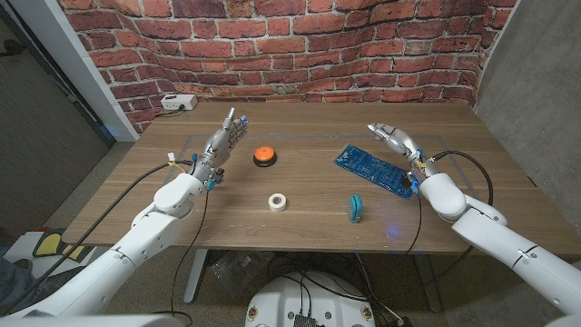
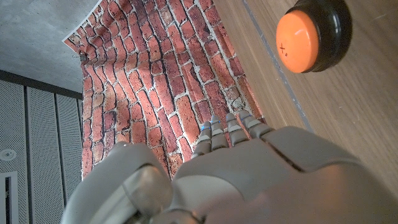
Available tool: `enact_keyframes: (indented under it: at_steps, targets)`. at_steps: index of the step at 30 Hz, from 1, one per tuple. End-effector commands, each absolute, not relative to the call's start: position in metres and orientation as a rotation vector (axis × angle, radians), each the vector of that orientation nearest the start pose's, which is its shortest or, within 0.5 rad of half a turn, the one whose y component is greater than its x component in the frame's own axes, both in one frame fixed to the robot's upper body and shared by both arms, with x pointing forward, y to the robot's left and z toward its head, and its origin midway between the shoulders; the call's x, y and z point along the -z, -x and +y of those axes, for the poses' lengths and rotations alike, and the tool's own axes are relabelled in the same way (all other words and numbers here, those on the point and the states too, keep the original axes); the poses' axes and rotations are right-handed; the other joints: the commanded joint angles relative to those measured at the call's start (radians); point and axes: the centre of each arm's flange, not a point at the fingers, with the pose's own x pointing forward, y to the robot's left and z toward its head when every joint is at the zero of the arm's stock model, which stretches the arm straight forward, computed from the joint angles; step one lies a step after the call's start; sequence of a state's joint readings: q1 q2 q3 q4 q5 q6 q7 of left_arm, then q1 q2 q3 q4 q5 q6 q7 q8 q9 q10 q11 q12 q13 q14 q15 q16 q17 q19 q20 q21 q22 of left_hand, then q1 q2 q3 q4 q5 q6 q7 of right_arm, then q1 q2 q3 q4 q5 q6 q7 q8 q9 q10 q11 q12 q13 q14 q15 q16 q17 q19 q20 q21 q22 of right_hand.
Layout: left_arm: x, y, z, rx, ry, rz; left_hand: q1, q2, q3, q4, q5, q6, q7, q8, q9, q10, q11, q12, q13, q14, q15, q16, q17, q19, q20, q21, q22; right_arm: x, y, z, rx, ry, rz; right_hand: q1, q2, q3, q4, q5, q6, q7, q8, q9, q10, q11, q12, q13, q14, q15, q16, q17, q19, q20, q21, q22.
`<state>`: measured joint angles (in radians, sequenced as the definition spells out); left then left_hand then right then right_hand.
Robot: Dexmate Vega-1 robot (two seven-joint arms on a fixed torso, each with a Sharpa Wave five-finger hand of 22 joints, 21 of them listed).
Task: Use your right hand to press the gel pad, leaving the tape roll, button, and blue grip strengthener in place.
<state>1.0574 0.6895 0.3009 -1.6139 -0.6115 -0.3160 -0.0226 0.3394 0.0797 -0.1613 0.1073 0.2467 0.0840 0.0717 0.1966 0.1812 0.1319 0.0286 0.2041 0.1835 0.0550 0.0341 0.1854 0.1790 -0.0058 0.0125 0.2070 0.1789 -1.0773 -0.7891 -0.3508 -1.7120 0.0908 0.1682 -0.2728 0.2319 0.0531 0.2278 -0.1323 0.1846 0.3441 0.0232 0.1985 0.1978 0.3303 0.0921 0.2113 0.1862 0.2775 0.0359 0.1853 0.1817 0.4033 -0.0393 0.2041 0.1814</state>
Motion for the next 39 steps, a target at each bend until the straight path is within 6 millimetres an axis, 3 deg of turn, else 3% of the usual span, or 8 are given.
enact_keyframes:
  at_steps: [1,16,24,25,32,35,39]
  targets:
    - [0.030,-0.577,0.298,0.282,-0.107,-0.675,0.008,0.002,-0.009,0.003,-0.003,0.003,-0.002,-0.001,0.004,0.003,-0.004,-0.003,0.006,0.007,-0.005,0.002,0.003,0.002,0.008,-0.002,0.003,0.032,-0.574,-0.297,-0.108,0.416,-0.713,0.004,-0.002,-0.003,0.004,-0.002,-0.007,0.006,-0.004,0.001,0.007,-0.001,0.009,0.003,0.009,0.006,0.003,0.003,0.009,0.007,0.010,0.003]
    - [0.029,-0.579,0.294,0.293,-0.115,-0.665,0.009,0.003,-0.012,0.003,-0.003,0.005,-0.002,0.000,0.004,0.004,-0.001,-0.002,0.005,0.008,-0.004,0.002,0.003,0.001,0.008,-0.002,0.003,0.034,-0.586,-0.303,-0.180,0.247,-0.694,0.000,-0.004,-0.005,0.006,-0.002,-0.011,0.018,-0.004,0.000,0.007,-0.002,0.008,0.003,0.009,0.012,0.002,0.003,0.007,0.009,0.008,0.003]
    - [0.028,-0.583,0.294,0.313,-0.126,-0.650,0.009,0.003,-0.013,0.003,-0.003,0.004,-0.003,-0.001,0.004,0.004,-0.001,-0.002,0.005,0.008,-0.005,0.002,0.003,0.001,0.008,-0.003,0.003,0.046,-0.606,-0.306,-0.277,-0.027,-0.663,-0.003,-0.005,-0.007,0.008,-0.002,-0.002,0.026,-0.001,0.000,0.006,-0.002,0.008,0.003,0.010,0.014,0.002,0.004,0.008,0.009,0.009,0.003]
    - [0.028,-0.583,0.294,0.312,-0.127,-0.648,0.009,0.003,-0.013,0.003,-0.003,0.004,-0.002,-0.001,0.004,0.004,-0.001,-0.002,0.005,0.008,-0.005,0.002,0.003,0.001,0.008,-0.003,0.003,0.045,-0.607,-0.307,-0.277,-0.033,-0.663,-0.008,-0.006,-0.009,0.010,-0.002,-0.002,0.026,-0.001,-0.001,0.023,0.009,0.014,0.003,0.010,0.014,0.002,0.004,0.007,0.010,0.008,0.003]
    - [0.025,-0.583,0.292,0.302,-0.122,-0.654,0.009,0.004,-0.015,0.003,-0.003,0.004,-0.001,-0.001,0.004,0.004,-0.002,-0.002,0.005,0.008,-0.003,0.002,0.003,0.001,0.008,-0.003,0.003,0.035,-0.610,-0.310,-0.285,-0.015,-0.694,-0.009,-0.007,-0.010,0.011,-0.002,0.001,0.028,0.001,-0.001,0.023,0.012,0.013,0.003,0.010,0.016,0.002,0.004,0.008,0.010,0.008,0.003]
    - [0.024,-0.585,0.288,0.306,-0.122,-0.650,0.010,0.004,-0.015,0.003,-0.003,0.004,-0.002,-0.001,0.004,0.004,-0.002,-0.002,0.005,0.008,-0.003,0.002,0.003,0.001,0.008,-0.003,0.003,0.032,-0.612,-0.310,-0.290,-0.009,-0.703,-0.014,-0.007,-0.013,0.013,-0.002,0.044,0.027,0.017,0.000,0.023,0.012,0.013,0.003,0.010,0.016,0.002,0.004,0.007,0.011,0.007,0.003]
    - [0.022,-0.586,0.284,0.308,-0.116,-0.646,0.010,0.004,-0.016,0.003,-0.003,0.004,-0.002,-0.001,0.004,0.004,0.000,-0.002,0.005,0.008,-0.004,0.002,0.003,0.001,0.008,-0.003,0.003,0.030,-0.615,-0.311,-0.293,-0.001,-0.708,-0.015,-0.007,-0.014,0.014,-0.001,0.026,0.029,0.009,0.001,0.021,0.011,0.011,0.003,0.008,0.018,0.000,0.004,0.004,0.012,0.006,0.003]
